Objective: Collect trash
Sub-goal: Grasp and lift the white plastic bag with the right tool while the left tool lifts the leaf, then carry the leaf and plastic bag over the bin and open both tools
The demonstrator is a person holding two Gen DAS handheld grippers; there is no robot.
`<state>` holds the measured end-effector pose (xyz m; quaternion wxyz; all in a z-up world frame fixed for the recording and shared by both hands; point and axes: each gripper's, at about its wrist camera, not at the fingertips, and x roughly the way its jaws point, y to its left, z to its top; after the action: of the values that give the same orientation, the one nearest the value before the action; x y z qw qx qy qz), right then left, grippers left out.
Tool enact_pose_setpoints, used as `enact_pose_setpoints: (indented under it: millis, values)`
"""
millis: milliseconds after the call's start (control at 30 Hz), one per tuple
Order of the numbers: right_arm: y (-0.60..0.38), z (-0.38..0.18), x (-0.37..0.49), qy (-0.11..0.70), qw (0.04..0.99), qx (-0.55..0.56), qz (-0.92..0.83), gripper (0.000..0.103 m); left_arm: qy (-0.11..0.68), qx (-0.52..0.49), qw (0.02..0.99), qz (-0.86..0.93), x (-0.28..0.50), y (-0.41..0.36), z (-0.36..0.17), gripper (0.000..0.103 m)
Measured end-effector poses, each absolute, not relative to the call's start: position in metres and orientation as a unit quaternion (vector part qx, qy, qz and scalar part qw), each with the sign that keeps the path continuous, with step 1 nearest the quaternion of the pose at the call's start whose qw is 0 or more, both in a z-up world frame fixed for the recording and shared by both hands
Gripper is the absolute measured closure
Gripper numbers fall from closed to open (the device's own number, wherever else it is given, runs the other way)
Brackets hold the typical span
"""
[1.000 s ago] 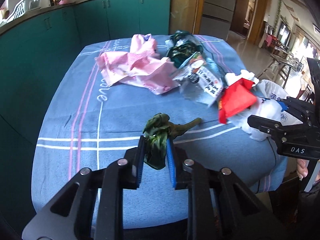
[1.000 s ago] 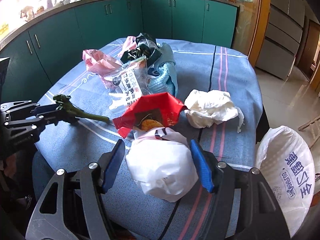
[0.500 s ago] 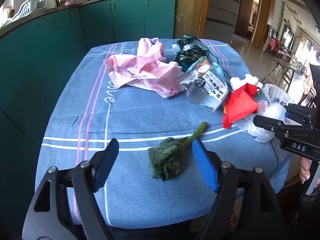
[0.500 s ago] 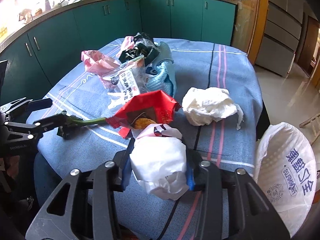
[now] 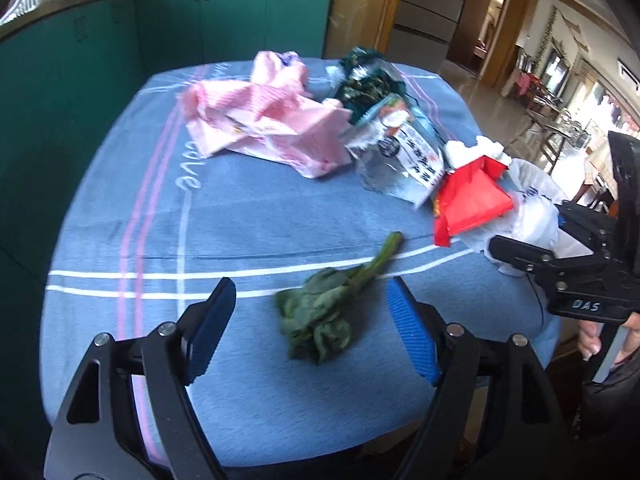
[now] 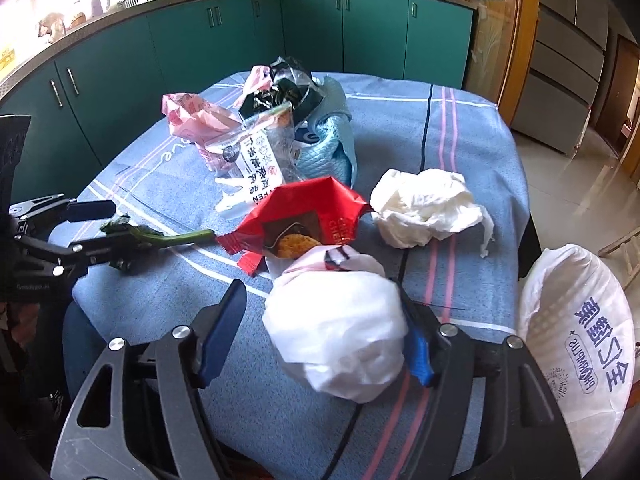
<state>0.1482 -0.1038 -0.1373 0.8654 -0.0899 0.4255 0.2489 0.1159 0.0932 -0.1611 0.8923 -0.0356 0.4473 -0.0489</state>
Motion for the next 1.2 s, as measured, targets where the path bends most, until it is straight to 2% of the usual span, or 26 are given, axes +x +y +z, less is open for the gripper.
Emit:
enact_pose_setpoints:
  millis: [67,100,133,167,200,233,300,633,833,1200]
  values:
    - [-0.103,-0.142,0.152,0.431,0.865,-0.091,0.241,0.033,0.454,-0.026,0.889,-0.053,0.12,0.086,-0.164,0.043]
    - [-0.103,-0.144,0.154,0.434,0.864,-0.091,0.238,0.033,0.458,-0.021,0.887,-0.057,0.122,0.083,-0.166,0.062]
    - [-0.104,-0.146,0.154,0.436,0.863,-0.092,0.237,0.036,0.462,-0.017,0.884,-0.063,0.123,0.08,-0.167,0.067]
    - [-0.104,-0.148,0.154,0.438,0.863,-0.095,0.236,0.041,0.462,-0.011,0.885,-0.064,0.122,0.076,-0.168,0.068]
    - [-0.105,-0.148,0.152,0.437,0.862,-0.099,0.236,0.052,0.46,-0.003,0.885,-0.065,0.122,0.073,-0.167,0.071]
    - [-0.107,-0.147,0.151,0.437,0.861,-0.099,0.24,0.058,0.459,0.003,0.886,-0.067,0.121,0.07,-0.167,0.074]
    - [-0.112,-0.143,0.149,0.437,0.86,-0.092,0.245,0.065,0.456,0.0,0.887,-0.07,0.12,0.069,-0.164,0.077]
    - [-0.15,-0.076,0.126,0.368,0.891,-0.074,0.255,0.066,0.427,-0.005,0.902,-0.071,0.111,0.061,-0.144,0.083]
    - [-0.16,-0.069,0.12,0.354,0.897,-0.076,0.254,0.066,0.412,-0.008,0.909,-0.071,0.104,0.058,-0.133,0.084]
    - [-0.261,-0.065,0.139,0.348,0.936,-0.05,0.033,0.065,0.359,-0.024,0.927,-0.107,0.098,0.035,-0.096,0.084]
